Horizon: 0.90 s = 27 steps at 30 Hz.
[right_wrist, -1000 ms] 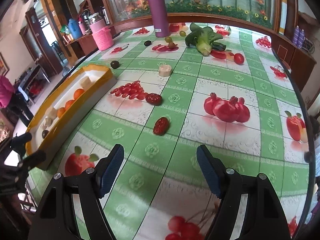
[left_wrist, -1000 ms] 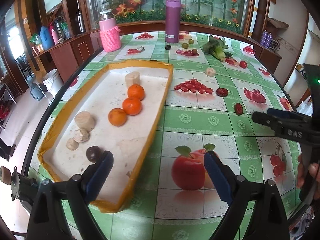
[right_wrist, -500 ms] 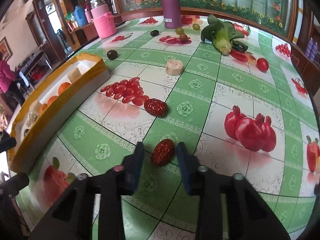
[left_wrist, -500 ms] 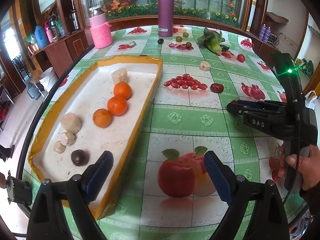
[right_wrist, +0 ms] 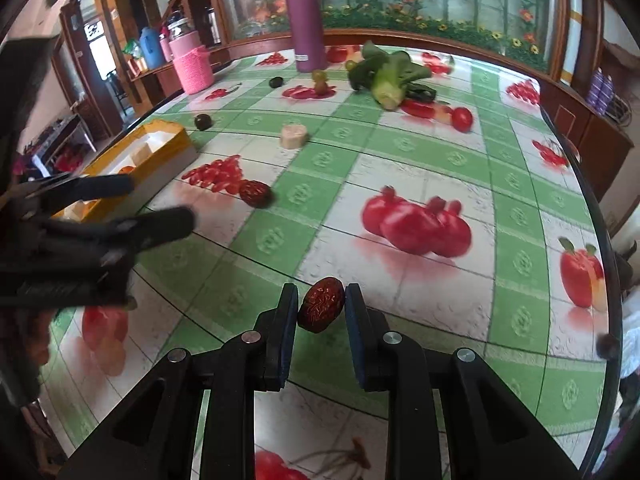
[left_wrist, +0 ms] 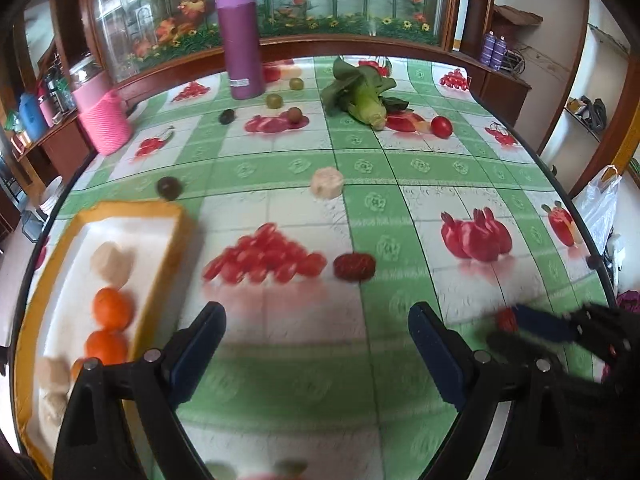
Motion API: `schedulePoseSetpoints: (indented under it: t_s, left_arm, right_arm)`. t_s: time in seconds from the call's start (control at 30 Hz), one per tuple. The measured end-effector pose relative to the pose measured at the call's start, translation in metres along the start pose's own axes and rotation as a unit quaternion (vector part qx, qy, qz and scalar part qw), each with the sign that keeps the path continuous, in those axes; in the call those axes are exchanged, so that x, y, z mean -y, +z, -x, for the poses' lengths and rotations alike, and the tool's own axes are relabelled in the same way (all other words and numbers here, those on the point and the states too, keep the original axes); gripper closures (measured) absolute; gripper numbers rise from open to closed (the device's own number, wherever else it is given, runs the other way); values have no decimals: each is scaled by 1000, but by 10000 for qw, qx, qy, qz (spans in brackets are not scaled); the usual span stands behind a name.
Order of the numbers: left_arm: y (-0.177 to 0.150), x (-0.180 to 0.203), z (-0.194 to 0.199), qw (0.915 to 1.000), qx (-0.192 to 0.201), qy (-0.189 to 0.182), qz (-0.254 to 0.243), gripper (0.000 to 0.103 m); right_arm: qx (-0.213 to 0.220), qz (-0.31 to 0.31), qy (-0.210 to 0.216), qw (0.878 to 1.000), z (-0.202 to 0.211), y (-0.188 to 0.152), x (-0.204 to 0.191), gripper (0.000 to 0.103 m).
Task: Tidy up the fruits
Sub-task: 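Grasp a red date with the right tool while the left tool grasps another red date, then carry both red dates over the white tray and open both tools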
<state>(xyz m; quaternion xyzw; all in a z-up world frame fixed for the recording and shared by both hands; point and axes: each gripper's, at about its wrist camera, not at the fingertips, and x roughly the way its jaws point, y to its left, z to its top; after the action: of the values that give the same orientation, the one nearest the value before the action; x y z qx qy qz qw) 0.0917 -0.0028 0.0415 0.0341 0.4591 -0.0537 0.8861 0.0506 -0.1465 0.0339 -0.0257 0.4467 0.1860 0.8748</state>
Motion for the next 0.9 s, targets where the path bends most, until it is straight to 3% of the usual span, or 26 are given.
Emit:
schedulePoseSetpoints:
  t_s: [0.2, 0.27, 0.33, 0.53, 0.9]
  left_arm:
    - [15, 8, -32, 9993, -146, -231, 270, 25]
    - [17, 9, -41, 9990, -218, -267, 300, 44]
    - [17, 10, -43, 9993, -129, -264, 246, 71]
    - [8, 4, -34, 9980, -192, -540, 263, 71]
    - [-39, -3, 23, 9968, -126, -769, 199, 71]
  right_arm:
    - [29, -233, 85, 9997, 4, -5, 12, 79]
    - [27, -258, 87, 9996, 3, -6, 14, 79]
    - [21, -285, 84, 9996, 2, -6, 16, 79]
    - [30, -375, 130, 9992, 1, -6, 15, 79]
    - [193, -379, 4, 9991, 24, -8, 8, 79]
